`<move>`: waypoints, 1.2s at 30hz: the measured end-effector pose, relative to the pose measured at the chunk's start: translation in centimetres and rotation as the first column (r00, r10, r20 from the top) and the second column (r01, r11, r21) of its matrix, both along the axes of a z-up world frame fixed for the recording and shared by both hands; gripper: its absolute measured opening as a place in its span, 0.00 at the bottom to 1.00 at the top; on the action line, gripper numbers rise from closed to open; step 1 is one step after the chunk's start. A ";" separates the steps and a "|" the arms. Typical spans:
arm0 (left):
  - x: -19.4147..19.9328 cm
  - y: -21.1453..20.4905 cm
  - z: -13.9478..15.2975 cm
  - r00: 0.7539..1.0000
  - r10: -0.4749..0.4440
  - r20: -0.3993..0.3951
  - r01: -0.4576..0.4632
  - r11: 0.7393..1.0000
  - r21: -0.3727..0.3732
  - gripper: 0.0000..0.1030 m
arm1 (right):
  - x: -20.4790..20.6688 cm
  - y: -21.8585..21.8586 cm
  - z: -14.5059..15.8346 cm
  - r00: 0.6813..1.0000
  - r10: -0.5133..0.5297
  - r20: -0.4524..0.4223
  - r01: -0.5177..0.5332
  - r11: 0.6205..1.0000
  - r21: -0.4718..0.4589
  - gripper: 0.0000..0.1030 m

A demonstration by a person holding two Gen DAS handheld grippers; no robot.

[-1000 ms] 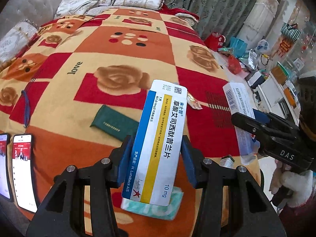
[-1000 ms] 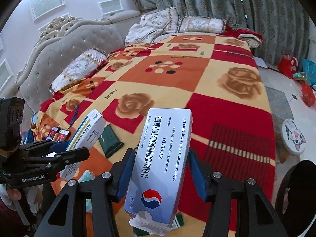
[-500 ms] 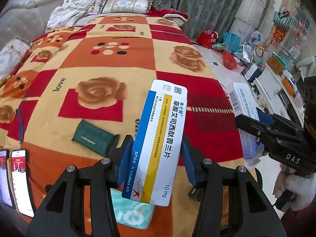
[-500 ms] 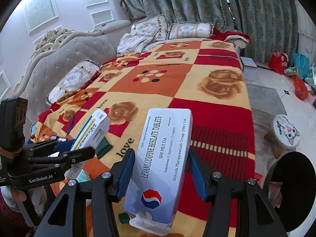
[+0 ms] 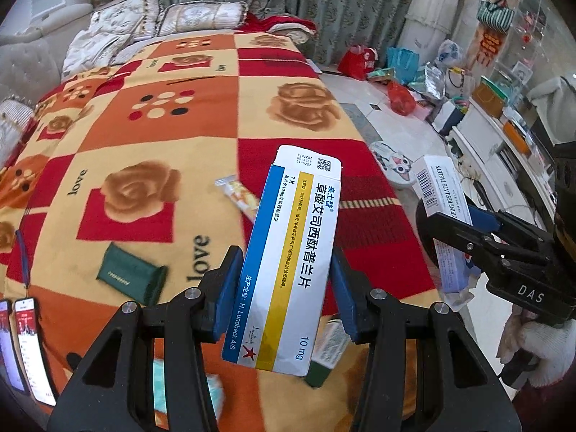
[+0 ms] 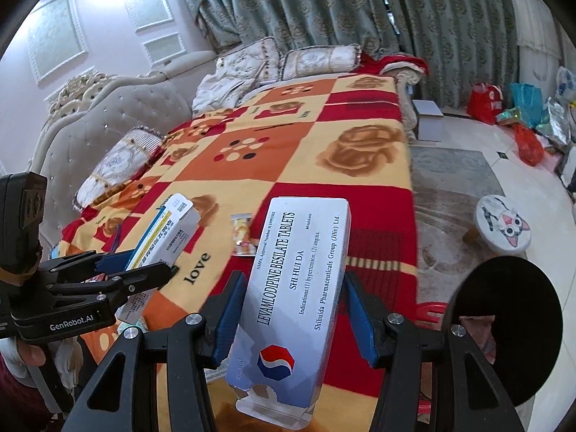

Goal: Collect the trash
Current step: 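Lift both medicine boxes and carry them over the black bin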

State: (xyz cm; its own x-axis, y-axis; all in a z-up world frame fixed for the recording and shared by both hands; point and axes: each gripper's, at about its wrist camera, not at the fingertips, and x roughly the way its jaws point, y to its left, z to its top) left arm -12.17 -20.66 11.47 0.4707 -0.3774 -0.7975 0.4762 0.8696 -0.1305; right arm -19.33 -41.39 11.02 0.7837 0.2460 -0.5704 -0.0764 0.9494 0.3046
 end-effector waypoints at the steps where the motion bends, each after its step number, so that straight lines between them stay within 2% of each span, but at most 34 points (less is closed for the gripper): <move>1: -0.1 -0.6 0.1 1.000 -0.010 -0.001 0.010 1.000 0.001 0.45 | -0.1 -0.4 0.0 1.000 -0.006 -0.001 0.006 1.000 0.003 0.51; 14: -0.9 -7.2 0.5 0.993 -0.110 -0.033 0.110 0.994 -0.020 0.45 | -1.9 -5.6 -1.4 0.995 -0.097 -0.017 0.097 0.995 0.036 0.51; 24: -1.6 -13.0 0.5 0.978 -0.201 -0.055 0.199 0.979 -0.040 0.45 | -4.0 -10.2 -2.8 0.981 -0.189 -0.042 0.191 0.979 0.065 0.52; 36: -1.9 -18.3 -0.5 0.958 -0.266 -0.108 0.262 0.964 -0.049 0.45 | -5.6 -14.5 -4.5 0.961 -0.267 -0.069 0.272 0.957 0.096 0.52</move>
